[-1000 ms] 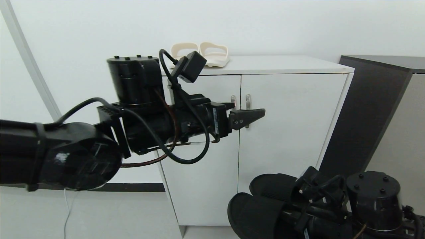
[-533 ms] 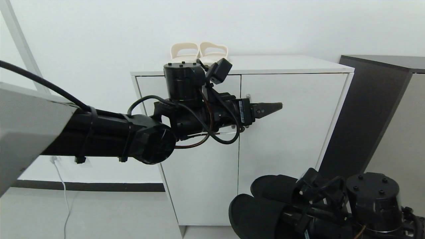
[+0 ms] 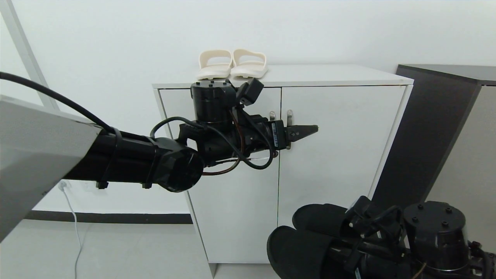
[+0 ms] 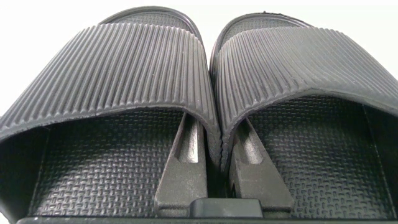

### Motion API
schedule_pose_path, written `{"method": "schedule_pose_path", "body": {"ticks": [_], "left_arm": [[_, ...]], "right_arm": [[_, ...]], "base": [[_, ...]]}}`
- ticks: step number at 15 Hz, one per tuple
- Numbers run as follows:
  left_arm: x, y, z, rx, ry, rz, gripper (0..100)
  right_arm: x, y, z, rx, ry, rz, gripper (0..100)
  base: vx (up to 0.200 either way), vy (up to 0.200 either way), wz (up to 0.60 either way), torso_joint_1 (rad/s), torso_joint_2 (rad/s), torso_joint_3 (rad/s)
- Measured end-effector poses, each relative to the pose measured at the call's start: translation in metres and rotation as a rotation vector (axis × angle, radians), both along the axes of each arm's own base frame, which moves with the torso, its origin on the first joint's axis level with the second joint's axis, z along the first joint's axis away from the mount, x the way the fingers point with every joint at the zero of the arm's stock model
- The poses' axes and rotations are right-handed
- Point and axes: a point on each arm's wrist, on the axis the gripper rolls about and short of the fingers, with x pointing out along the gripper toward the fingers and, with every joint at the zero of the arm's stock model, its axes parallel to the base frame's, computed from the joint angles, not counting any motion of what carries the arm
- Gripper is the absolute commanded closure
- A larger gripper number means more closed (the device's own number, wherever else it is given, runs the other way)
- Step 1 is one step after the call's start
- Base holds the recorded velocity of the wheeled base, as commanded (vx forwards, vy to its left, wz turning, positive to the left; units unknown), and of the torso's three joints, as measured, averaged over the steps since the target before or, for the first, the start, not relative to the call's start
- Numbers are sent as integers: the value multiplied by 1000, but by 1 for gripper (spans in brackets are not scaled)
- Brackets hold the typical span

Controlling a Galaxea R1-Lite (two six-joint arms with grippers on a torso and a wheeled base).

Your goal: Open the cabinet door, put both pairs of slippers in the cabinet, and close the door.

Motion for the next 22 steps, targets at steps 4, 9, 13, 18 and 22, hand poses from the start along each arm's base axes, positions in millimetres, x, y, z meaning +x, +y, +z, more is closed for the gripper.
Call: {"method": "schedule_pose_path", "body": {"ticks": [4,9,13,18,22], "left_arm": [[9,7,-3,7,4,58,0],[19,-1,-6,11,4,83,0],[28,-11,-12,20,15,76,0],[31,-15,-20,32,28,81,100],[25,-13,-26,48,37,71,100]], "right_arm": [[0,1,-1,-1,3,1,100],[4,3,-6,5,-6,-1,100],[4,4,-9,-3,3,1,100],[3,4,-11,-8,9,2,100],[3,4,-14,-14,22,13,100]], "base": [[0,0,0,0,0,0],[0,0,0,0,0,0],[0,0,0,0,0,0],[0,0,0,0,0,0],[0,0,0,0,0,0]]}}
